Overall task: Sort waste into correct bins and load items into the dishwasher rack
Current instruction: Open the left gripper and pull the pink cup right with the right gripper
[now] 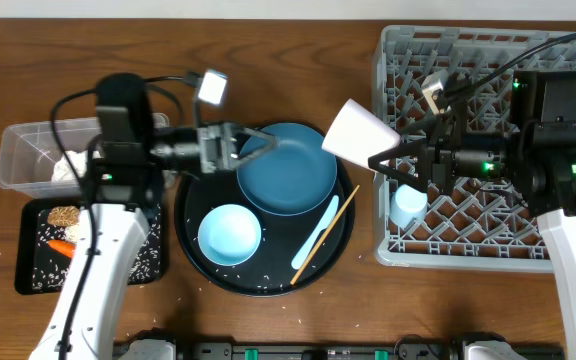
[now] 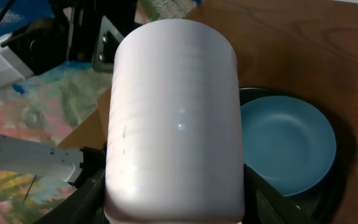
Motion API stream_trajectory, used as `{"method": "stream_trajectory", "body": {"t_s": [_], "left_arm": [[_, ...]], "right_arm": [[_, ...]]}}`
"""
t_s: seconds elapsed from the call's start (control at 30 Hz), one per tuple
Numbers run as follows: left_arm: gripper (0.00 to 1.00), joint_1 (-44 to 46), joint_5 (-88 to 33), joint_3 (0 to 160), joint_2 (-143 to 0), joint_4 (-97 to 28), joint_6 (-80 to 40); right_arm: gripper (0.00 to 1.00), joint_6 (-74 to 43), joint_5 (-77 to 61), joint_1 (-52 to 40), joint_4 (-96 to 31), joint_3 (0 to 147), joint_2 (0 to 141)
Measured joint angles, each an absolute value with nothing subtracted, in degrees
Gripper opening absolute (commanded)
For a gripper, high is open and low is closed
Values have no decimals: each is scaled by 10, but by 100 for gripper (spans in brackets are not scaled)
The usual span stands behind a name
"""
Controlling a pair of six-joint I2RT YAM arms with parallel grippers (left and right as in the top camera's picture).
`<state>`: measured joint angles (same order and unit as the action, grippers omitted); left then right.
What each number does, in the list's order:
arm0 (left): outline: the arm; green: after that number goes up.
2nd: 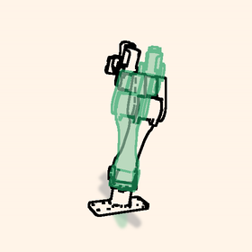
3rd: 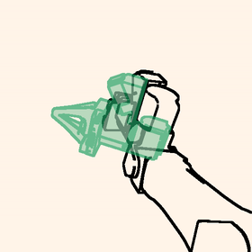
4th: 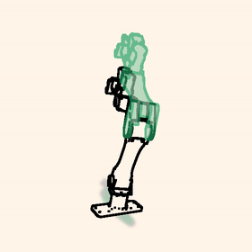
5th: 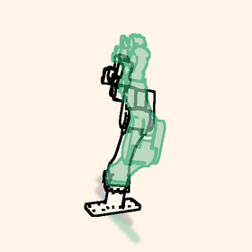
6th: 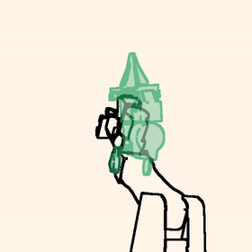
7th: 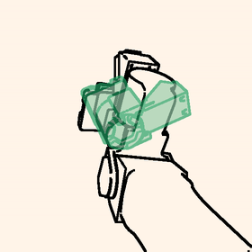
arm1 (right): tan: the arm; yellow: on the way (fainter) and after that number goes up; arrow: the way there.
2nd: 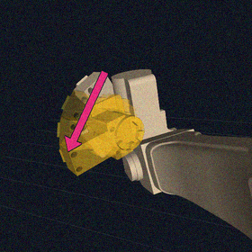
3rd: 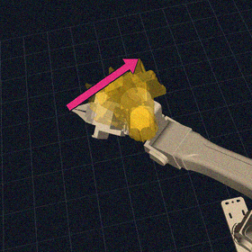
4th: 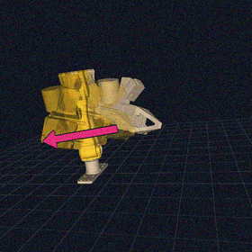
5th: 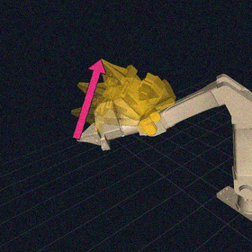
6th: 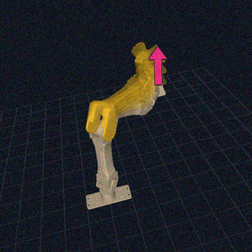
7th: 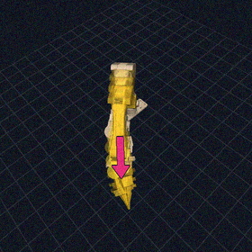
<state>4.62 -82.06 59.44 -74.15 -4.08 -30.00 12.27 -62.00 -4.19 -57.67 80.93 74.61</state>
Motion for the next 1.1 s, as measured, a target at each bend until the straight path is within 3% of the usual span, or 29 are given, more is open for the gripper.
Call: {"method": "stream_trajectory", "body": {"t_s": [0.4, 0.9, 1.1], "left_arm": [[6, 141, -735, 594, -741, -41, -300], [6, 142, -668, 594, -741, -35, -297], [6, 142, -660, 594, -741, 45, -333]], "right_arm": [[1, 123, -620, -54, -592, 809, 746], [1, 130, -619, -54, -620, 809, 746], [1, 137, -618, -62, -621, 809, 746]]}}
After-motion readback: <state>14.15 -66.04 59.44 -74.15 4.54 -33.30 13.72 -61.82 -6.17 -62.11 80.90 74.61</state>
